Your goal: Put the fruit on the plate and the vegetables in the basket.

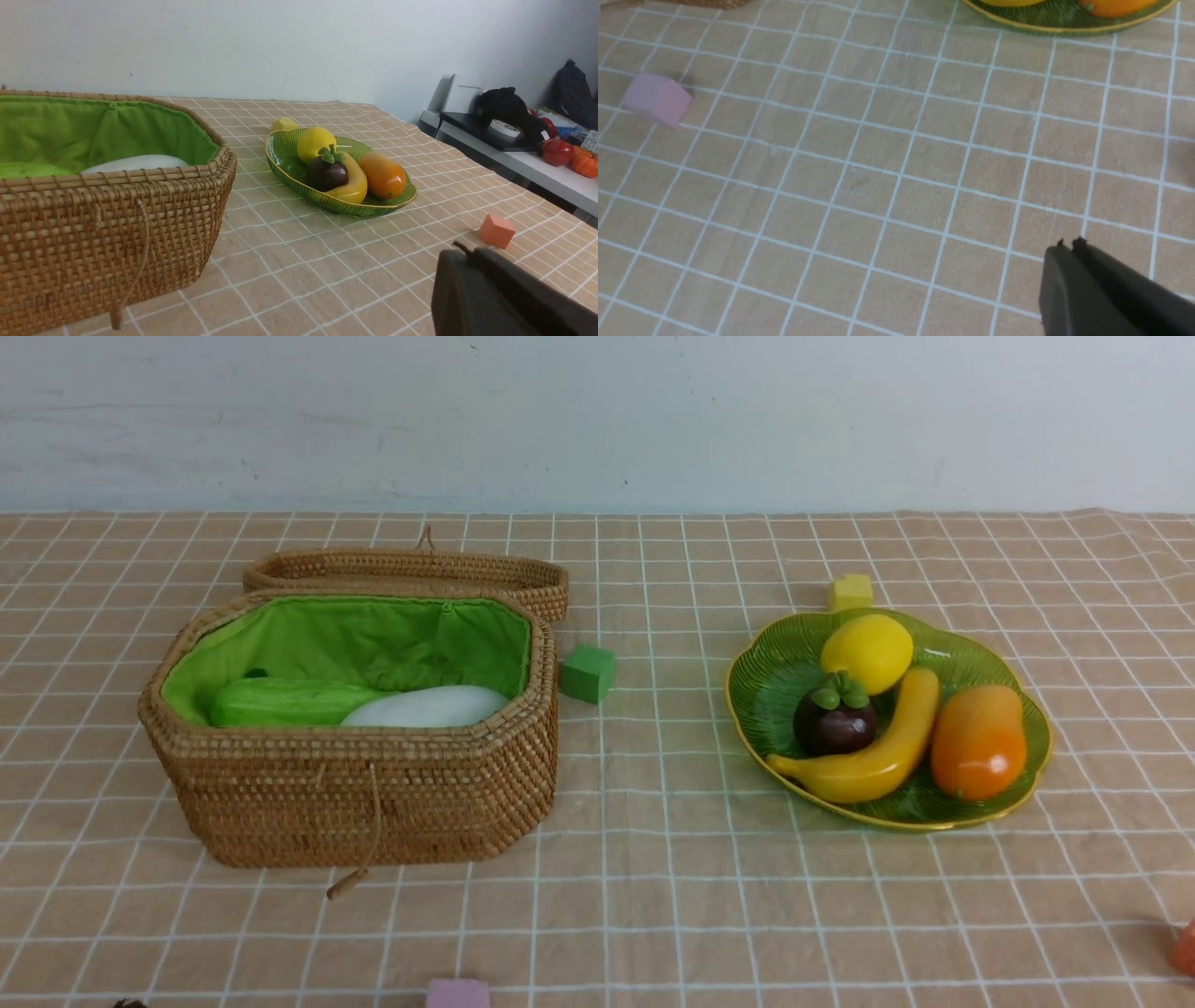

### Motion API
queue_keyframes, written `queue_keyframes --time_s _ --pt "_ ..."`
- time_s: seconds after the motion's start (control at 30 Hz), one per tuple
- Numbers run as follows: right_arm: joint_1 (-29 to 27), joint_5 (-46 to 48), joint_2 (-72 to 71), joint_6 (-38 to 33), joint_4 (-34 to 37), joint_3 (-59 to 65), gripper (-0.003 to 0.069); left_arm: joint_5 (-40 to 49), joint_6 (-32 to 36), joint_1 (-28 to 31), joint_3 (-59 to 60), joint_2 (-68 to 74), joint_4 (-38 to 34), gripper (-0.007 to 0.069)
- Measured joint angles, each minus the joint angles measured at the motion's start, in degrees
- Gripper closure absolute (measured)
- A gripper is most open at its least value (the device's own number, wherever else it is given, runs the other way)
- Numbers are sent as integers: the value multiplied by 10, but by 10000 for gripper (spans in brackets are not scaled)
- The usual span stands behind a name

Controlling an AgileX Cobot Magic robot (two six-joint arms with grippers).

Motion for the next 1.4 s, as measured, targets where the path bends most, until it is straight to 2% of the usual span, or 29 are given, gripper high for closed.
queue_keyframes --time_s 0.13,0.2,0.27,0.33,0.4,0.47,0.53,0.6,0.7,1.4 --pt "-1 -3 -5 0 -14 1 653 0 0 0 0 0 0 636" --pt "-21 -21 -17 0 -23 4 659 0 0 0 0 0 0 634" --pt "-66 -83 -42 -13 -23 21 671 0 0 0 0 0 0 634" --pt "-143 -181 -86 -42 -18 76 677 0 0 0 0 0 0 632" --pt "-174 -219 -109 -51 -13 108 676 1 0 0 0 0 0 632" --pt "-236 -303 -172 -63 -3 207 676 1 0 0 0 0 0 632" --pt "-261 -340 -211 -66 3 276 676 1 0 0 0 0 0 631" --pt "-273 -372 -256 -67 7 336 676 1 0 0 0 0 0 629" --pt "-278 -352 -278 -68 9 360 676 1 0 0 0 0 0 628" --pt "-278 -335 -281 -73 14 358 666 1 0 0 0 0 -2 605"
